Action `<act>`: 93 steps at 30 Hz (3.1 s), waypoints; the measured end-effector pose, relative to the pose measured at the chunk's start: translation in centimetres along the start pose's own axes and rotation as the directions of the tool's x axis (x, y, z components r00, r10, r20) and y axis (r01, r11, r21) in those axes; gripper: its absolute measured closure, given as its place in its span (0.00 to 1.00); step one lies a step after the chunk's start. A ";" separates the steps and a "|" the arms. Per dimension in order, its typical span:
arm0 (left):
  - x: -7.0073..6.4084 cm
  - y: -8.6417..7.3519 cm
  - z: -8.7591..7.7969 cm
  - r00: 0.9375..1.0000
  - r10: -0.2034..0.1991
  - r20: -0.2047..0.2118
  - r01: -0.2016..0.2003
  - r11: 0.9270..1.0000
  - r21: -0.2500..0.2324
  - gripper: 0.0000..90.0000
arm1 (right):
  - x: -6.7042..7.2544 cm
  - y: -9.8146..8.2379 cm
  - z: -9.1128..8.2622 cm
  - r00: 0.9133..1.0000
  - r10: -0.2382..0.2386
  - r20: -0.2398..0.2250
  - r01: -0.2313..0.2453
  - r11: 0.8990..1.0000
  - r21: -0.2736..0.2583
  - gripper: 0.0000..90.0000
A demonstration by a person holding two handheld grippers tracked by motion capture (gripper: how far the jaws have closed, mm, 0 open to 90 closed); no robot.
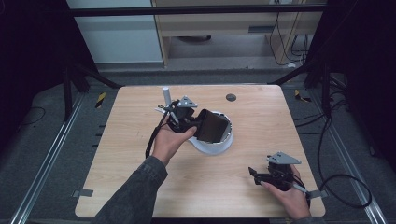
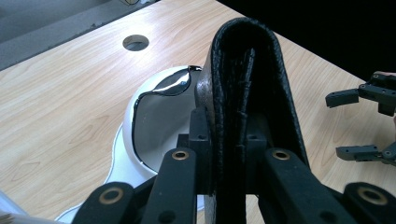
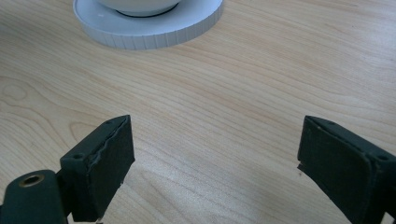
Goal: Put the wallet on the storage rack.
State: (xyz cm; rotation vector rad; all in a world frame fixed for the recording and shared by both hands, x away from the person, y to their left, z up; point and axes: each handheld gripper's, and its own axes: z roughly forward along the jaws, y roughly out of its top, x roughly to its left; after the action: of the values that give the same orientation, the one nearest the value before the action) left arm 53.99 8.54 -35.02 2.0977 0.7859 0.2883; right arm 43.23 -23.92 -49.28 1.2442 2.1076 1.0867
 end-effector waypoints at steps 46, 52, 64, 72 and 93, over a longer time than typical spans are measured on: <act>1.9 -1.7 -3.9 0.996 0.034 -0.085 -0.044 0.992 -0.119 0.70 | 0.2 -0.3 0.5 1.000 -0.011 -0.011 0.011 0.999 0.045 0.12; 1.9 -1.8 -4.2 0.997 0.029 -0.070 -0.037 0.994 -0.108 0.80 | 0.2 -0.3 0.5 1.000 -0.009 -0.011 0.009 0.999 0.048 0.12; 2.9 -0.4 -2.7 0.990 0.008 -0.144 -0.025 0.993 -0.114 0.88 | 0.2 -0.4 0.6 1.000 -0.016 -0.015 0.017 0.998 0.054 0.13; 3.0 -0.6 -3.1 0.987 0.015 -0.159 -0.035 0.991 -0.125 0.79 | 0.2 -0.4 0.6 1.000 -0.018 -0.016 0.019 0.998 0.059 0.13; 0.6 -2.4 -7.7 0.978 0.087 -0.187 -0.128 0.967 -0.219 0.50 | 0.3 -0.5 0.8 1.000 -0.023 -0.016 0.024 0.997 0.068 0.12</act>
State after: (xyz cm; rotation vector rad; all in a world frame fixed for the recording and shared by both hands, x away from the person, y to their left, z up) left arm 49.85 14.93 -32.22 1.9160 0.7046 0.6032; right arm 43.39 -23.45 -50.10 1.2422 2.1819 1.0251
